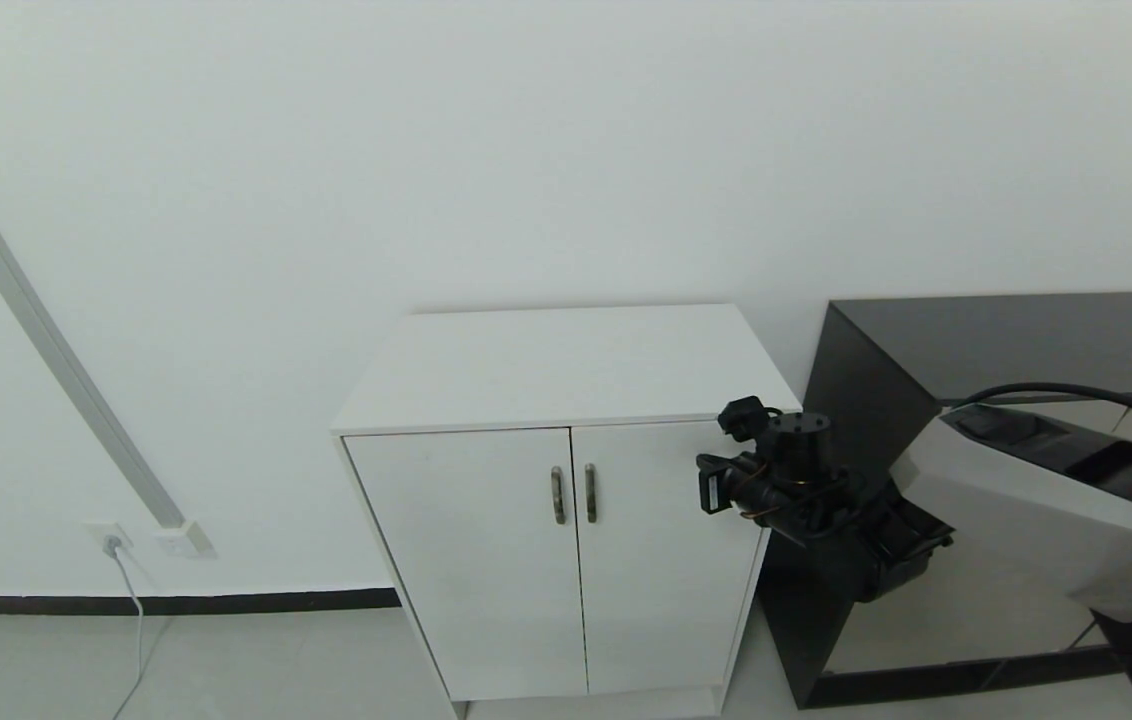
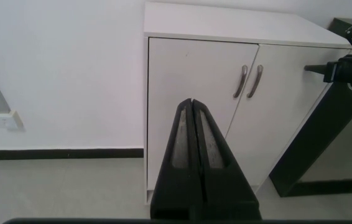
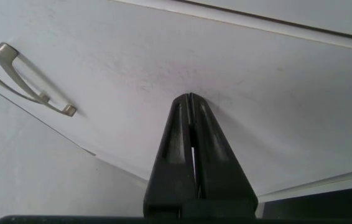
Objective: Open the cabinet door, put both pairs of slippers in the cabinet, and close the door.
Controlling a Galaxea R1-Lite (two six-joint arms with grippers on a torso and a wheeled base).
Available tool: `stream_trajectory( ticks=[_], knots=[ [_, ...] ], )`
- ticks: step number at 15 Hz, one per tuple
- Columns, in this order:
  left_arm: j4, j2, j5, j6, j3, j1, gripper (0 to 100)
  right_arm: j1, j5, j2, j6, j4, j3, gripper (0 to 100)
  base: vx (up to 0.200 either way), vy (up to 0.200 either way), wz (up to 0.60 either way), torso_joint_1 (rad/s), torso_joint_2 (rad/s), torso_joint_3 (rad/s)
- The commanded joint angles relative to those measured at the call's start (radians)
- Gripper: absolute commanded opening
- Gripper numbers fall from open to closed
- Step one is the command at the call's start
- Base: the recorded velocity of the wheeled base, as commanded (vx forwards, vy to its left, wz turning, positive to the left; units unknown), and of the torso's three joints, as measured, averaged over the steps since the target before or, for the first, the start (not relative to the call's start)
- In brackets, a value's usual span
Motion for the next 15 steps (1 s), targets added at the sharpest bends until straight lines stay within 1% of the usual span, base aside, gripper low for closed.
stream_trajectory(
  ticks=[1, 9, 13, 15],
  knots=[
    [0.000, 0.001, 0.001, 0.000, 0.000, 0.000, 0, 0.000, 0.000, 0.003, 0.000, 0.000, -0.004, 0, 0.000, 0.000, 0.00, 0.000, 0.00, 0.000],
    [0.000, 0.001, 0.000, -0.001, 0.000, 0.000, 0, 0.000, -0.001, 0.026, 0.000, 0.001, -0.058, 0, 0.000, 0.000, 0.00, 0.000, 0.00, 0.000],
    [0.000, 0.001, 0.000, -0.001, 0.000, 0.000, 0, 0.003, -0.001, -0.066, 0.000, -0.006, 0.037, 0, 0.000, 0.000, 0.00, 0.000, 0.00, 0.000],
    [0.000, 0.001, 0.000, -0.001, 0.000, 0.000, 0, 0.003, -0.001, -0.207, 0.000, -0.014, 0.168, 0, 0.000, 0.000, 0.00, 0.000, 0.00, 0.000]
  ],
)
